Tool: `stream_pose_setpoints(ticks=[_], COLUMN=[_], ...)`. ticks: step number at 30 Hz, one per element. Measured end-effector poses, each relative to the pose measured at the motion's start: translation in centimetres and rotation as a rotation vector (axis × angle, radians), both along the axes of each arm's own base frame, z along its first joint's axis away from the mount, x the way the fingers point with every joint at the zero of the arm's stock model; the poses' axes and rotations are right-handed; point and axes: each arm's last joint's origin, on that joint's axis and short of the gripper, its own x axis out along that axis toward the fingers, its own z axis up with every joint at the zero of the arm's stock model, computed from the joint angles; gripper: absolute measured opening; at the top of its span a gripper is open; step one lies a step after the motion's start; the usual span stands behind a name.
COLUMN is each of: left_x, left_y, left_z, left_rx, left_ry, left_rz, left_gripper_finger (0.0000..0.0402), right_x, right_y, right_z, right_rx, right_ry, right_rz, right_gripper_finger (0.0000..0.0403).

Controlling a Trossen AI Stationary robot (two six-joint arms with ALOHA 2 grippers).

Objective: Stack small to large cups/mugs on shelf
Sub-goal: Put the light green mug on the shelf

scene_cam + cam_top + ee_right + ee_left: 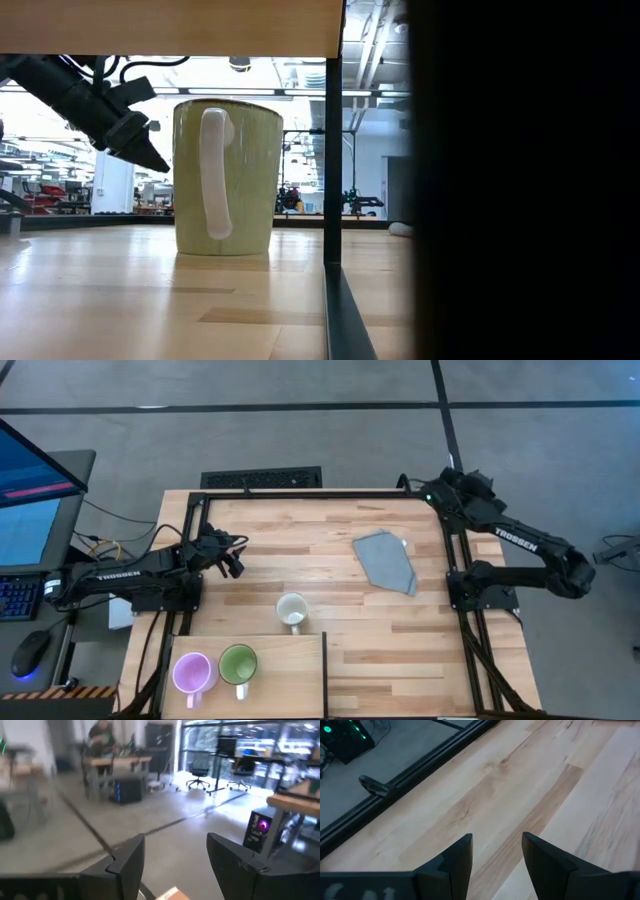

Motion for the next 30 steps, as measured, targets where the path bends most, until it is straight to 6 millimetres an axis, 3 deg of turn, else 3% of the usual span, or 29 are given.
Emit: stream_pose_setpoints(ticks=[4,7,13,16,24,30], left_x=[0.0,0.0,0.0,0.0,0.0,0.0], left_y=[0.0,0.0,0.0,0.0,0.0,0.0], left_z=[0.0,0.0,0.0,0.0,0.0,0.0], left_rx=[0.01,0.012,0.01,0.011,0.014,0.014], left_ry=[0.008,0.008,0.013,0.014,0.017,0.019], left_rz=[-0.008,-0.01,-0.01,-0.011,-0.017,-0.017], left_gripper_finger=[0.0163,0.0163,0.0163,0.0163,0.0163,0.0163], right_x=[1.4,2.4,3.7,3.0,1.7,0.3], right_y=[-1.4,-2.8,-3.3,-2.9,-1.8,0.2], right_z=[0.4,1.0,1.0,0.5,-4.4,-7.7], right_rx=[0.141,0.185,-0.006,-0.058,-0.004,-0.023], right_ry=[0.056,0.037,0.041,0.004,-0.044,-0.071], right_rz=[0.126,0.312,0.702,0.715,0.799,0.92], right_gripper_finger=[0.0235,0.0235,0.0235,0.0235,0.0235,0.0235])
